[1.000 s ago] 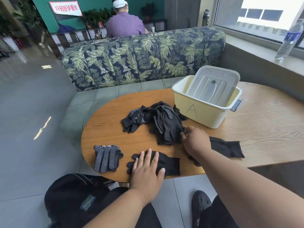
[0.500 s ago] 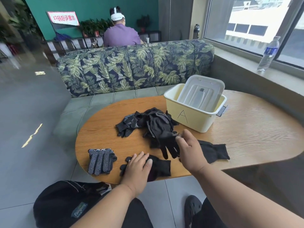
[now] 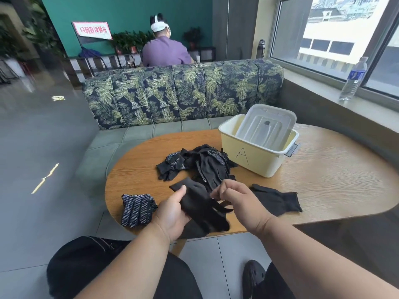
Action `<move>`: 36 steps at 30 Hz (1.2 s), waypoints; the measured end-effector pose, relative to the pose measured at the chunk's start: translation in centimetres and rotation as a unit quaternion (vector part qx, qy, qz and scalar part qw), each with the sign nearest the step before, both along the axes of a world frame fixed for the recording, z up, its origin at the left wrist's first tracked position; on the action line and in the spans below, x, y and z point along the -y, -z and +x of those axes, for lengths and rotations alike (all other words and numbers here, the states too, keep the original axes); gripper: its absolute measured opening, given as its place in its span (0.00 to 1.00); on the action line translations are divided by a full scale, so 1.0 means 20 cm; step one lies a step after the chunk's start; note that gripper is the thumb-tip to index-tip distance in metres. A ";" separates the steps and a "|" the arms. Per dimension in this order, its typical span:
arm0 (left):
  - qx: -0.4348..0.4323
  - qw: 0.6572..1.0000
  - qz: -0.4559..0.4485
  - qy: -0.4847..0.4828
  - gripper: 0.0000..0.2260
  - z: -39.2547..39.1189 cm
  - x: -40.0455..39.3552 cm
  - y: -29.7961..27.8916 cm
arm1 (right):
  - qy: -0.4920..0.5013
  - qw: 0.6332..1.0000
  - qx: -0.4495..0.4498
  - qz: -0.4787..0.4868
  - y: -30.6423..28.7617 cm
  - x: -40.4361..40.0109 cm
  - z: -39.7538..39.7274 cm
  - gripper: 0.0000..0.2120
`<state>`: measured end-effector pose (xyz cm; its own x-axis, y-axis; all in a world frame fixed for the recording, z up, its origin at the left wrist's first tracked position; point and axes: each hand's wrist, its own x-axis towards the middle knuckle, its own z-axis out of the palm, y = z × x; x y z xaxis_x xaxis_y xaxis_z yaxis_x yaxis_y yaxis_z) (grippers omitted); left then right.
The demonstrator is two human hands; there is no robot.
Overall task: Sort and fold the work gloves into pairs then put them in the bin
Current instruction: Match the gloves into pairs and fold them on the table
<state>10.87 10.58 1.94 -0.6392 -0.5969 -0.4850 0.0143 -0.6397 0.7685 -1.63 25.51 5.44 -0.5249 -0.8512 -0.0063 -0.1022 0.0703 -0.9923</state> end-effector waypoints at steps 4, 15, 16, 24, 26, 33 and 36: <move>0.022 0.997 -0.067 -0.042 0.15 0.08 0.13 -0.05 | 0.063 0.992 -0.054 0.090 0.13 0.02 -0.04 0.13; 0.041 0.986 -0.147 -0.060 0.11 0.24 0.28 -0.06 | -0.042 0.874 -0.403 0.269 0.49 0.00 -0.04 0.16; 0.035 0.988 -0.136 -0.068 0.13 0.25 0.30 -0.06 | -0.042 0.870 -0.410 0.270 0.49 0.00 -0.04 0.18; 0.181 0.892 -0.412 -0.039 0.18 0.20 0.22 -0.15 | -0.024 0.871 -0.408 0.274 0.52 -0.01 -0.06 0.23; 0.264 0.816 -0.513 0.032 0.20 0.14 0.08 -0.14 | -0.017 0.874 -0.402 0.272 0.53 0.00 -0.06 0.23; 0.287 0.715 -0.568 0.290 0.32 0.03 -0.26 0.25 | 0.002 0.903 -0.331 0.274 0.54 0.00 -0.07 0.18; 0.272 0.719 -0.589 0.247 0.34 0.05 -0.22 0.28 | 0.025 0.935 -0.261 0.238 0.53 -0.01 -0.09 0.16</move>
